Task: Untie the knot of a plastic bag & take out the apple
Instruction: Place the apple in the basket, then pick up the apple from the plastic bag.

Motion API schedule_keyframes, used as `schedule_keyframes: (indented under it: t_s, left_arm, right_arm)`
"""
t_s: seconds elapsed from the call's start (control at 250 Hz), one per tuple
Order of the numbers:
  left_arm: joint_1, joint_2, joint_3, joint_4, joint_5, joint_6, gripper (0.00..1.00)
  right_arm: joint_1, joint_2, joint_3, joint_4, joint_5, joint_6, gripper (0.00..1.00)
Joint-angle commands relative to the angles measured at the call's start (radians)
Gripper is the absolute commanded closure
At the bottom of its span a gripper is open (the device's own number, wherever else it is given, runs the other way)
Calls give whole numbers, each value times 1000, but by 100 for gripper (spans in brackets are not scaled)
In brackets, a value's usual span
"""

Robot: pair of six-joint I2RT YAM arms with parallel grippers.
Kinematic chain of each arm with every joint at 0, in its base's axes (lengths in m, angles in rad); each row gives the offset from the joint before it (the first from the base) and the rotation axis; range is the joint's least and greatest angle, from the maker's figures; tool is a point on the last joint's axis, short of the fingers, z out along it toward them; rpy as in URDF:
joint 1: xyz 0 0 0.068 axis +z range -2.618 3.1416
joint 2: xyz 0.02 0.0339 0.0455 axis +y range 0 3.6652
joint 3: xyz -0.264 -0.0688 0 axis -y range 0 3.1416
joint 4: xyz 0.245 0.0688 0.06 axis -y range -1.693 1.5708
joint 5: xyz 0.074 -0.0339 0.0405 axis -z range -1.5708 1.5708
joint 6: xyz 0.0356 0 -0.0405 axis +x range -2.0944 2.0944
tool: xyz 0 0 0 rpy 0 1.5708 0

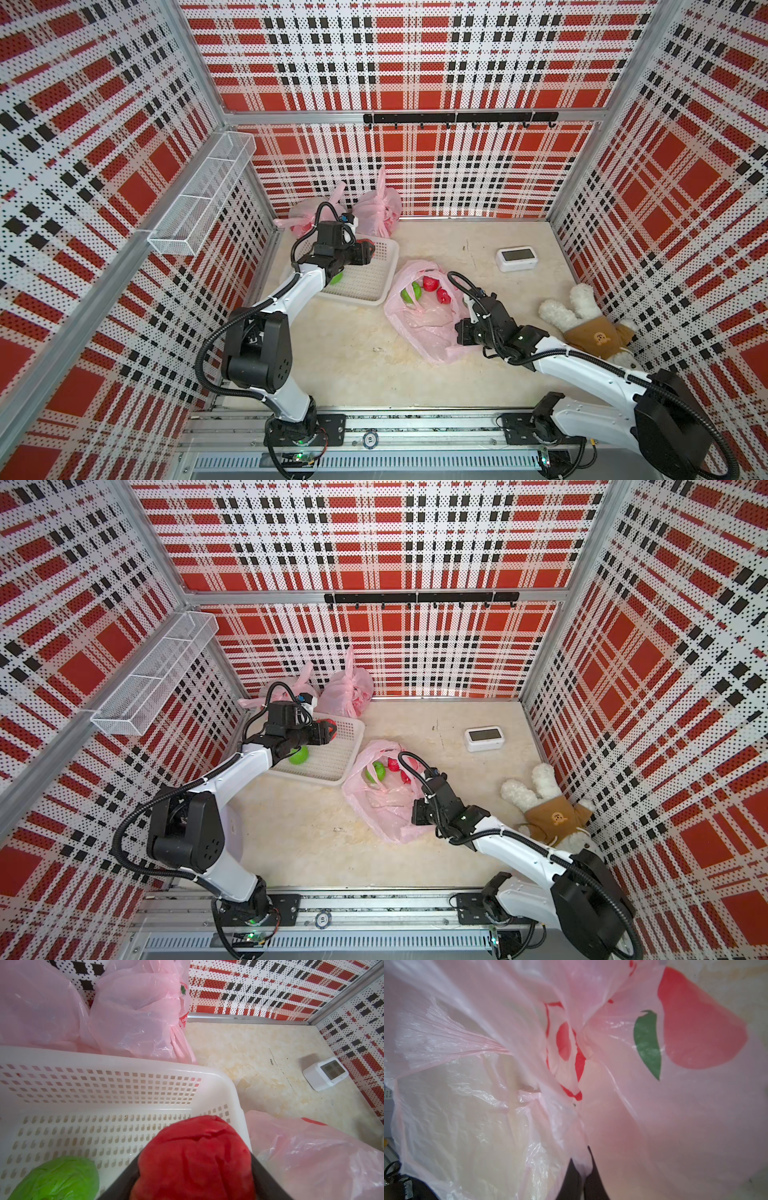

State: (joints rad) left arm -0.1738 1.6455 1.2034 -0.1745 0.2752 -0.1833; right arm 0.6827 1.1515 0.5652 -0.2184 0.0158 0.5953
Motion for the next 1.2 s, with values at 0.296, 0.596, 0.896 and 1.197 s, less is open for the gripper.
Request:
schedule_keyframes:
  t_s: [0.296, 0.596, 0.896, 1.197]
  left_arm:
    - [65, -24, -7, -68, -60, -91, 30]
    - [48, -8, 63, -132, -97, -50, 17]
    - [-184, -162, -12, -100, -215, 40, 20]
    - [-593, -267, -282, 201, -403, 152, 25]
  right_arm:
    - [-1, -29, 73, -11, 64, -58, 100]
    - [1, -70, -2, 16, 59, 2, 65]
    - [-28, -226, 69, -55, 114, -20, 21]
    - [-271, -82, 270, -158, -56, -144, 23]
